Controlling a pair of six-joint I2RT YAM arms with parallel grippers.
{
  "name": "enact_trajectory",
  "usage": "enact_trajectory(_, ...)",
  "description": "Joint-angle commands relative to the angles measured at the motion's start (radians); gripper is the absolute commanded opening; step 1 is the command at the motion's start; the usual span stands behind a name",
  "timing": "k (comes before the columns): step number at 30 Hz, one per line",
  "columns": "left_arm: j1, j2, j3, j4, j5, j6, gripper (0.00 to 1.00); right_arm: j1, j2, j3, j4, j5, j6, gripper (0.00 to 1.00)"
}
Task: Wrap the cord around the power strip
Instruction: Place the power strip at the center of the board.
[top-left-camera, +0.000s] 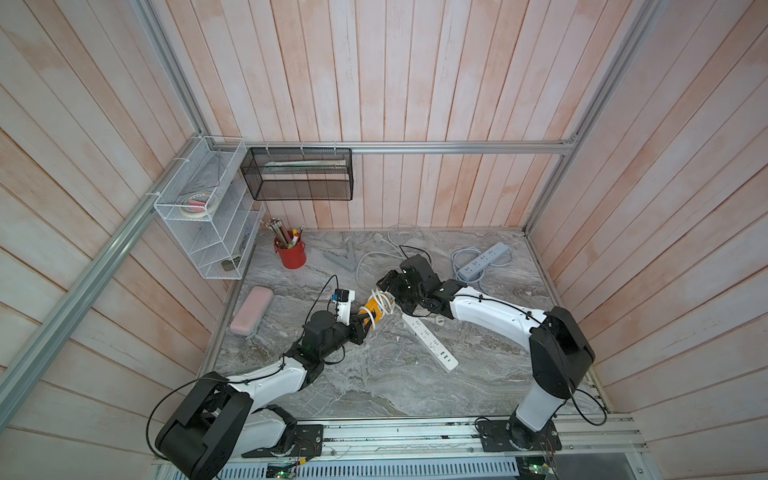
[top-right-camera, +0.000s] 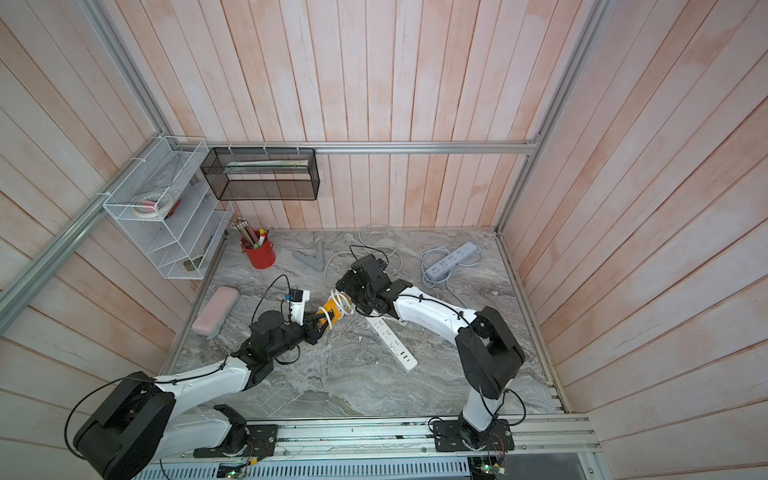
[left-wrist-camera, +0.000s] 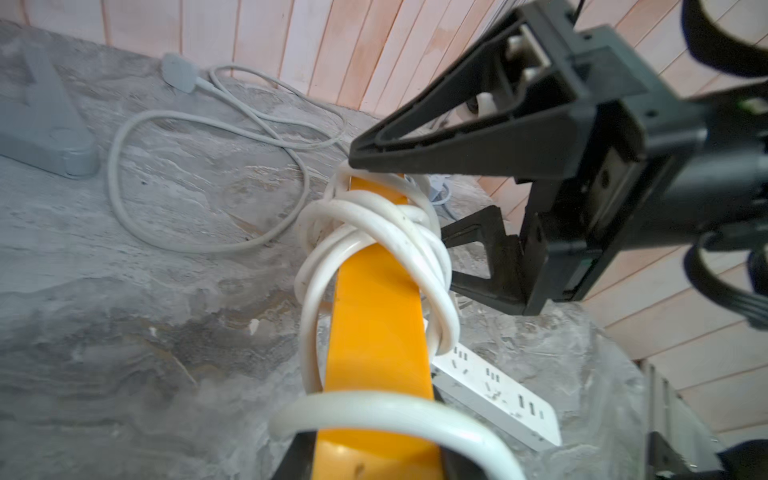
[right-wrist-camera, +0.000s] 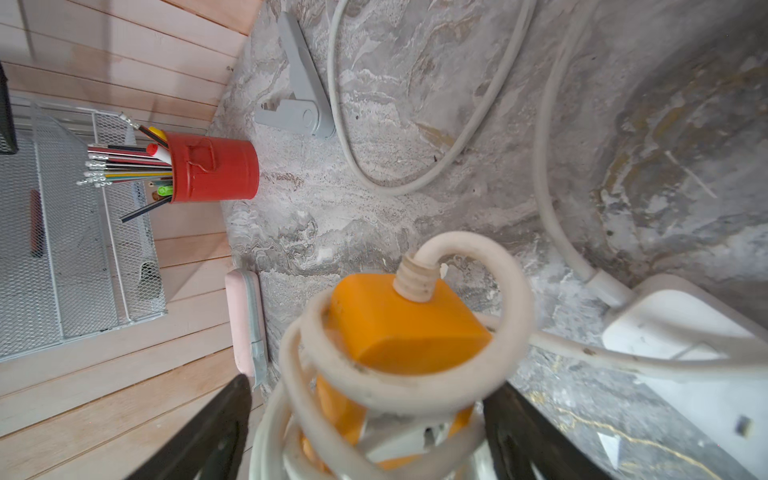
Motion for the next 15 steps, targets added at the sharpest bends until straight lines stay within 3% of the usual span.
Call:
enact_trajectory(1, -0.070, -0.017, 0.031, 0.049, -0.116, 0.170, 0.00, 0.011, 0.055, 0.042, 0.021, -0.071, 0.018, 0.85)
enact_trajectory(3, -0.112, -0.011, 0.030, 0.056, -0.164, 0.233, 0.00, 0.010, 0.086, 0.051, 0.043, -0.079, 0.015, 0.82)
enact_trajectory(7, -0.174, -0.013, 0.050, -0.009, -0.278, 0.314, 0.00, 0.007, 0.133, 0.061, 0.114, -0.110, -0.031, 0.62)
enact_trajectory(10, -0.203, -0.041, 0.060, -0.069, -0.336, 0.375, 0.00, 0.010, 0.166, 0.084, 0.140, -0.149, -0.072, 0.54)
enact_trajectory(15, -0.222, -0.064, 0.092, -0.217, -0.419, 0.346, 0.06, 0.034, 0.204, 0.037, 0.371, -0.205, -0.109, 0.41)
